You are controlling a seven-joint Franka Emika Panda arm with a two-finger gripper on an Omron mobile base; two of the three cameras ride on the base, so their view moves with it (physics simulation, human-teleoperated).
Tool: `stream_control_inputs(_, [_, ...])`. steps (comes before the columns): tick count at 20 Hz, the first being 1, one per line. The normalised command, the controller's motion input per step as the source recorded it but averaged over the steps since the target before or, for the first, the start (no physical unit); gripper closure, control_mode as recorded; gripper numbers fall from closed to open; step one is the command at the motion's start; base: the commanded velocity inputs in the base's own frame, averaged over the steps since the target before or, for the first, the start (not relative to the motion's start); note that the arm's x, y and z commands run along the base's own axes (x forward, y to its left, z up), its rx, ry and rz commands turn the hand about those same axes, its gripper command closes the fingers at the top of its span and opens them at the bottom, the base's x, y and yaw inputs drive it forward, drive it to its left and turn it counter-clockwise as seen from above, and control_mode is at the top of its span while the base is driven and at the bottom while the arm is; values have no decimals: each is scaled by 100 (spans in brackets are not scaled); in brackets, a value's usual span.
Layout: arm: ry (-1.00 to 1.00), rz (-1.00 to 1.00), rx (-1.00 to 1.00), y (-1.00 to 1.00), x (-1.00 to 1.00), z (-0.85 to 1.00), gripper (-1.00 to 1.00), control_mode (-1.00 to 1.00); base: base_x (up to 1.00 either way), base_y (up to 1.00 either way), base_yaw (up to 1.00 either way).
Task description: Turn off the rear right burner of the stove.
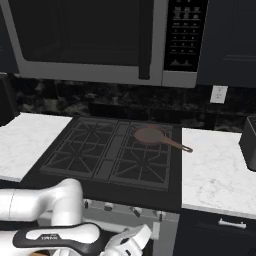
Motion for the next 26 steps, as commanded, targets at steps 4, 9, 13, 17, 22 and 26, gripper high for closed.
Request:
stream_control_inputs(4, [-2,22,0,19,18,-11,-100,-100,0,0,0])
stream_control_inputs(9, [-3,18,0,32,5,-25,-100,-100,0,0,0])
stream_control_inputs(13, [-4,13,0,30,3,-11,-100,-100,0,0,0])
stream_control_inputs(17, [-4,7,0,15,24,-6,-100,-100,0,0,0])
stream_control_inputs(22, [0,1,0,1,39,-1,-100,-100,0,0,0])
stream_control_inputs(26, [0,0,0,0,30,-8,-100,-100,0,0,0])
